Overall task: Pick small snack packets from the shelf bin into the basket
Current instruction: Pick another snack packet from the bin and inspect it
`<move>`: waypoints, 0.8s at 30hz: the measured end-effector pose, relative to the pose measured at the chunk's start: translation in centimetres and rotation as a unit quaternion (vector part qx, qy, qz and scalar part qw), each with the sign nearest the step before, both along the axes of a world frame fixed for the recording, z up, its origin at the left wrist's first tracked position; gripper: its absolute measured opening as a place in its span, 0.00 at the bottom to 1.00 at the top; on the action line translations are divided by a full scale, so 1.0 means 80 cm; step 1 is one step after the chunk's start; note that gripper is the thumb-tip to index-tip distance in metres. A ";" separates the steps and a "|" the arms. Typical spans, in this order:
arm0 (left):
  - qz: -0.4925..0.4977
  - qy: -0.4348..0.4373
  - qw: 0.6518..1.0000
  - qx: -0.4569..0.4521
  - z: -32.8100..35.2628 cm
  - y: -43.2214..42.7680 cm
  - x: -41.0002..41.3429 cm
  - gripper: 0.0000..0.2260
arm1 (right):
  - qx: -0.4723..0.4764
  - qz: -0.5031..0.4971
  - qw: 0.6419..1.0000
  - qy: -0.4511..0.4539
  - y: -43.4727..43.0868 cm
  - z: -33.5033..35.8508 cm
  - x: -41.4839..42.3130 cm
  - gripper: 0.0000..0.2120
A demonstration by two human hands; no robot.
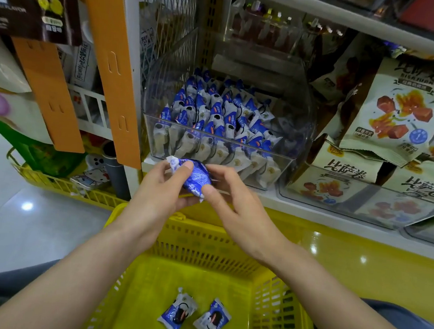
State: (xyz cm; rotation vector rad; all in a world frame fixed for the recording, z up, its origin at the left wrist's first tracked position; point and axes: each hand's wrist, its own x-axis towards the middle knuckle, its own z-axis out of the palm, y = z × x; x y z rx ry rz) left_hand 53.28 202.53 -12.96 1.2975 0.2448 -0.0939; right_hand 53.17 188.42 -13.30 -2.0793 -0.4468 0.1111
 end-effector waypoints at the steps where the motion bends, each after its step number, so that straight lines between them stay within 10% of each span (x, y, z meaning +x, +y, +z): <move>1: 0.000 0.021 0.999 -0.037 0.001 0.002 0.001 0.13 | -0.011 0.016 1.000 -0.013 0.001 -0.001 -0.002 0.24; 6: -0.061 0.056 0.989 -0.119 0.009 0.002 -0.005 0.15 | -0.033 0.003 0.990 -0.138 0.000 0.000 0.000 0.21; 13: -0.072 -0.063 0.978 0.186 0.010 0.005 -0.009 0.17 | 0.018 -0.049 0.997 -0.064 -0.011 0.014 0.014 0.02; 24: -0.118 -0.084 0.972 0.185 0.012 0.003 -0.007 0.08 | 0.116 -0.109 0.987 -0.008 -0.010 0.015 0.018 0.10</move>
